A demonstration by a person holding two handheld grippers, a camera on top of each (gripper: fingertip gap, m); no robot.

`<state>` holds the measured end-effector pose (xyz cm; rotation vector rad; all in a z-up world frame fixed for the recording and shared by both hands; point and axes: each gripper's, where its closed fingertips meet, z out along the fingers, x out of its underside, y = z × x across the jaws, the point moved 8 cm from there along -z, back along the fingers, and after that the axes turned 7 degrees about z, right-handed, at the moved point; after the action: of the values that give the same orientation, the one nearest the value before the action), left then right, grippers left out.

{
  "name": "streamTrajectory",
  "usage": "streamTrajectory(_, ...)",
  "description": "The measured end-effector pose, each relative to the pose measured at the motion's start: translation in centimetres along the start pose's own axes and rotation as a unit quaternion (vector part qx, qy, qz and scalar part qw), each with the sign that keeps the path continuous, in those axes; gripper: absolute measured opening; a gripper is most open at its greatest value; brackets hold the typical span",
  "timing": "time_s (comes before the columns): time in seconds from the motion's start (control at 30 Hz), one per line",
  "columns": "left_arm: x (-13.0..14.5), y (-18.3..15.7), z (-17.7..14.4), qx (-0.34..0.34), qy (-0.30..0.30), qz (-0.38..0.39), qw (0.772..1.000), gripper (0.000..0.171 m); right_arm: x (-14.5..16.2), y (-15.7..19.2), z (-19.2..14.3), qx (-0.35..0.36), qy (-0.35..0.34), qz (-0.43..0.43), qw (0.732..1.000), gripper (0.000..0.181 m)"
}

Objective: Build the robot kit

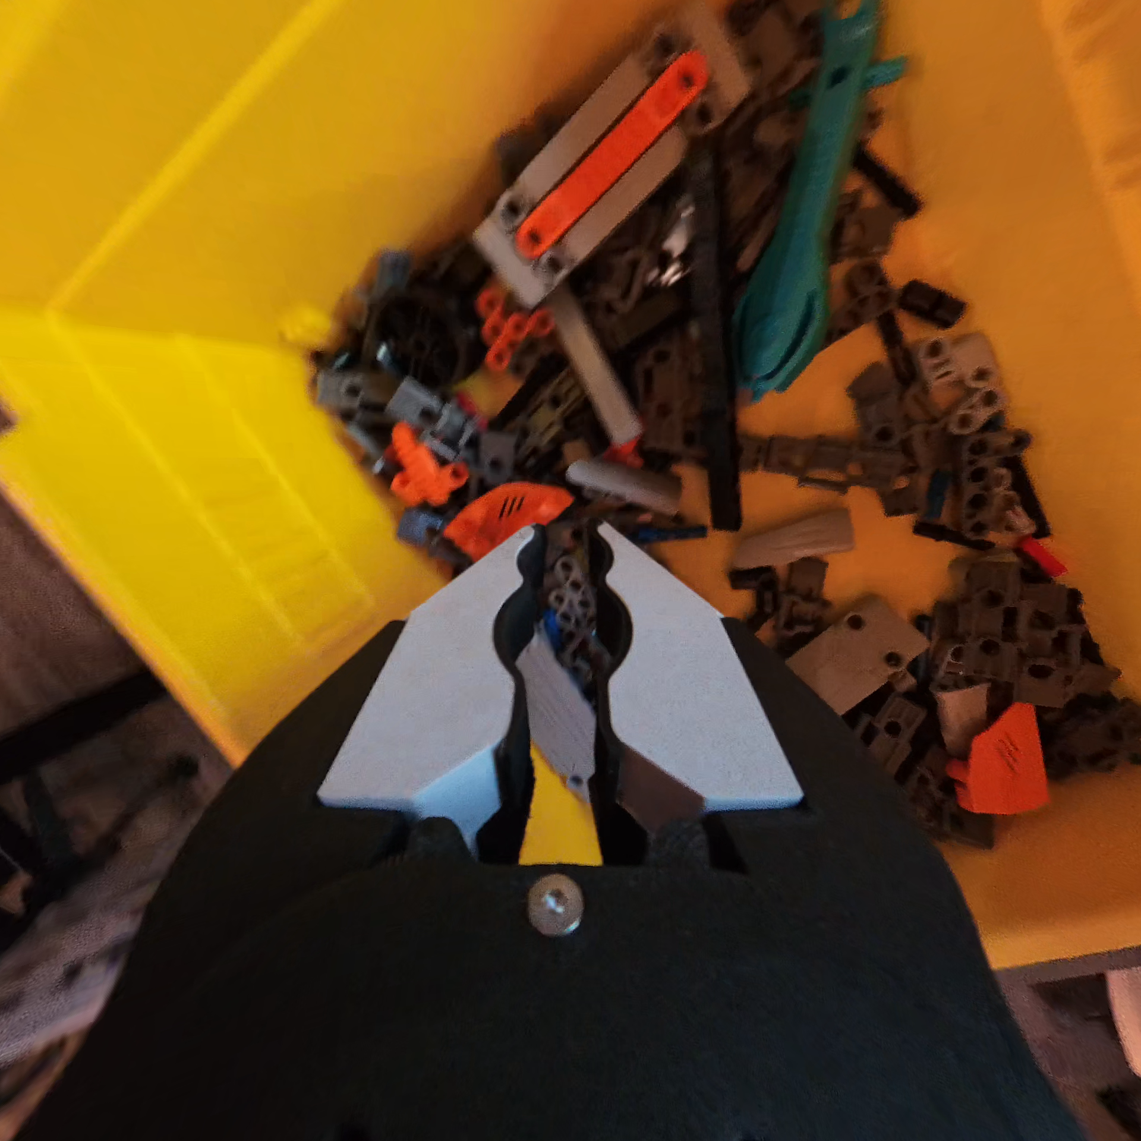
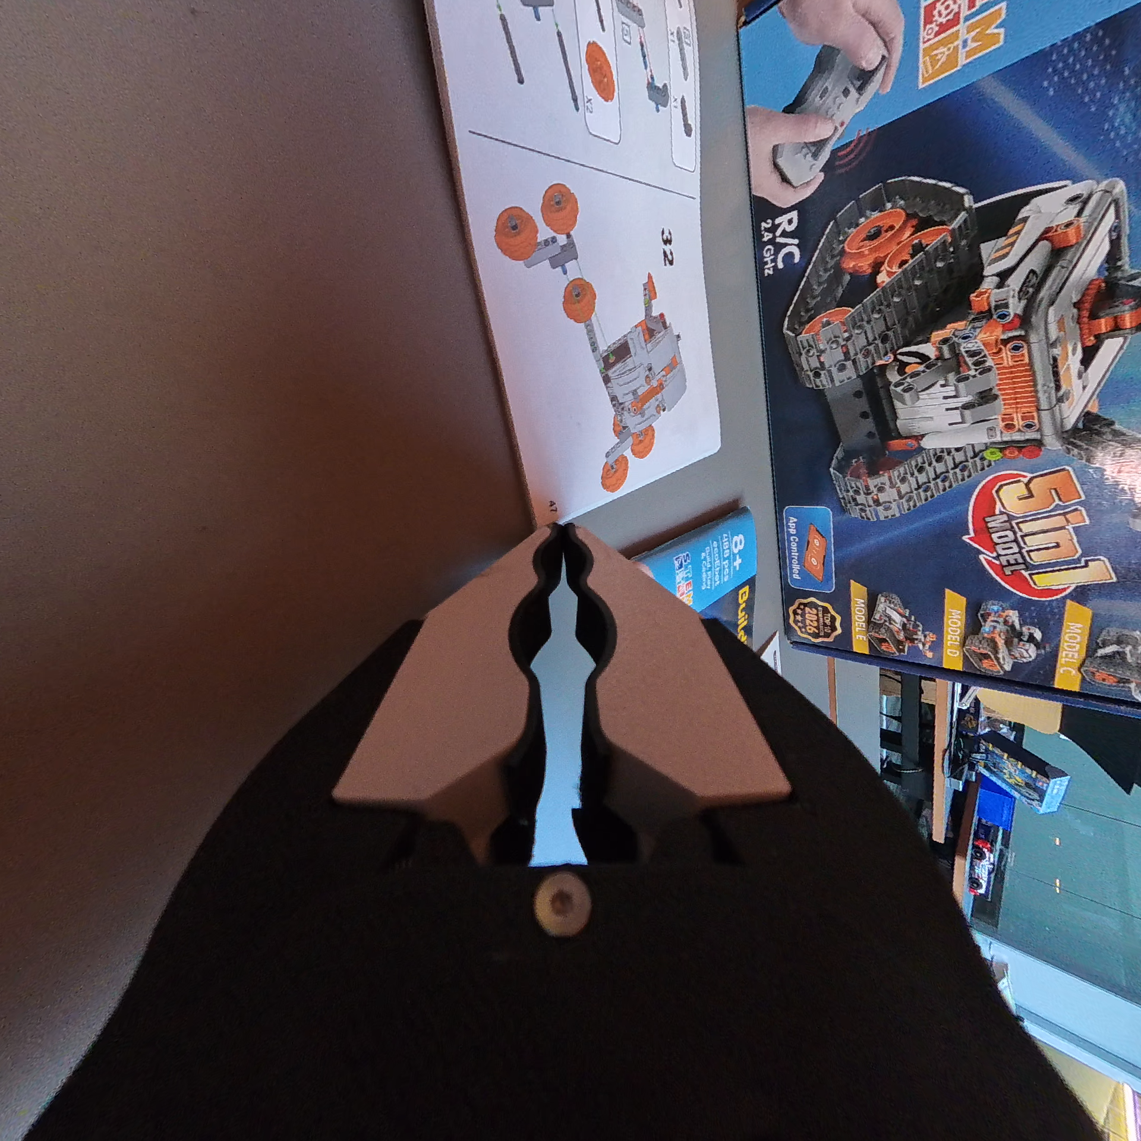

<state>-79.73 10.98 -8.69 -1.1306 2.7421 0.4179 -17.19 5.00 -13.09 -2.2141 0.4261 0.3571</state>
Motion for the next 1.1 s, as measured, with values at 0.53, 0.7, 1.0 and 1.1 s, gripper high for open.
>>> streamTrajectory(0.53,2.8,-1.4,-1.1,-0.063,0.15,-0.063,0.985,0.049,0.0,-0.1,0.1,0.0,0.0,0.003,1.0,0.0)
streamTrajectory(0.7,3.6,-2.7,-2.5,0.006,0.102,-0.095,0.99,0.065,0.0,-0.1,0.1,-0.002,-0.004,0.009,1.0,0.0)
streamTrajectory(1.0,4.1,-4.7,-1.5,0.078,0.075,-0.093,0.99,0.111,0.0,-0.1,0.1,-0.003,-0.004,0.011,1.0,0.0)
streamTrajectory(1.1,4.3,-5.7,-1.5,0.063,0.053,-0.07,0.994,0.104,0.1,-0.1,0.1,-0.003,-0.005,0.012,1.0,0.0)
